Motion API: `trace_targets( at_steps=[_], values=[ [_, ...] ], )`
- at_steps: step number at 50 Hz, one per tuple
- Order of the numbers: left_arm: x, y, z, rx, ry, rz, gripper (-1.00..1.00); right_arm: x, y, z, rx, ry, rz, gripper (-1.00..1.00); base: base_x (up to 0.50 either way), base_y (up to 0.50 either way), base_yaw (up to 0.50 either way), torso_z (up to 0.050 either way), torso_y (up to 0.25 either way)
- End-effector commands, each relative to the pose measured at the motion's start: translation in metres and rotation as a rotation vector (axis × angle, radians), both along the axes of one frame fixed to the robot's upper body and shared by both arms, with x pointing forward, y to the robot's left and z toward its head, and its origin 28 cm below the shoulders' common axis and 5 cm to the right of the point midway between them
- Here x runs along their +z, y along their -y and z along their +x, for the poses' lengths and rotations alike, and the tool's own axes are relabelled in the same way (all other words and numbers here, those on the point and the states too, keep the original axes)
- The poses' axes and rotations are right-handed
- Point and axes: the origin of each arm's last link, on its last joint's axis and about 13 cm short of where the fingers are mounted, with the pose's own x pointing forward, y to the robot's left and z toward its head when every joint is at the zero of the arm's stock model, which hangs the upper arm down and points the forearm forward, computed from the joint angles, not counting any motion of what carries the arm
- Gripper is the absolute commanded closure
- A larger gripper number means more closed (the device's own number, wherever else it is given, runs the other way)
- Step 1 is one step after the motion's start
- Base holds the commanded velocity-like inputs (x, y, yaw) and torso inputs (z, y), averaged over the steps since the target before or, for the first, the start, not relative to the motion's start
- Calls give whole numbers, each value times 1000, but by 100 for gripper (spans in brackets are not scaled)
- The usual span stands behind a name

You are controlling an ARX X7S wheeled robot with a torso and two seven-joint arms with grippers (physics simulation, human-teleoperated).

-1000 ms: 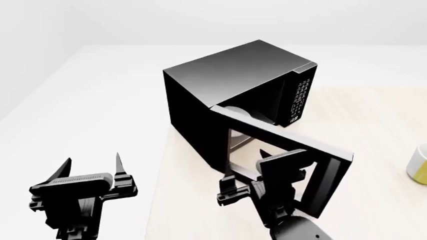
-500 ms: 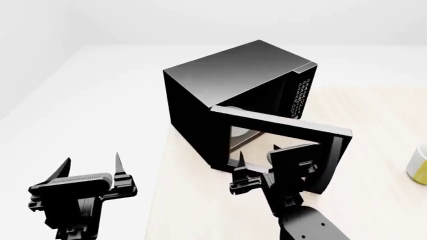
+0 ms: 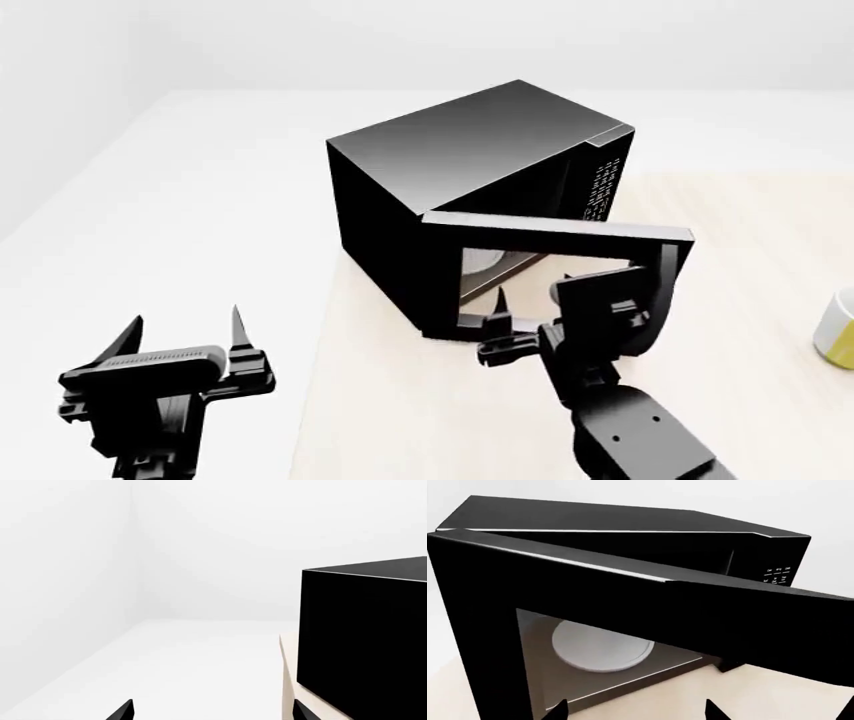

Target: Close the microwave.

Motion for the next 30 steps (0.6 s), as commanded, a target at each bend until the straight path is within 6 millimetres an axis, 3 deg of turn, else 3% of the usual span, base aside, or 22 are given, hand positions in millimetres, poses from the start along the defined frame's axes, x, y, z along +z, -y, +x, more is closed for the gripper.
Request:
trace_targets(
  at_steps=[1, 17, 30],
  values=[
    [0, 0, 0, -2, -1, 0, -100, 3, 10, 12, -29, 15, -8, -100, 0, 0, 0, 0, 0],
    [-1, 0, 0, 0, -1, 3, -100, 17, 17, 35, -34, 49, 10, -100, 0, 0, 0, 0, 0],
    [-1, -1, 1, 3, -2, 1, -100, 13, 26, 54, -18, 25, 1, -100, 0, 0, 0, 0, 0]
  ],
)
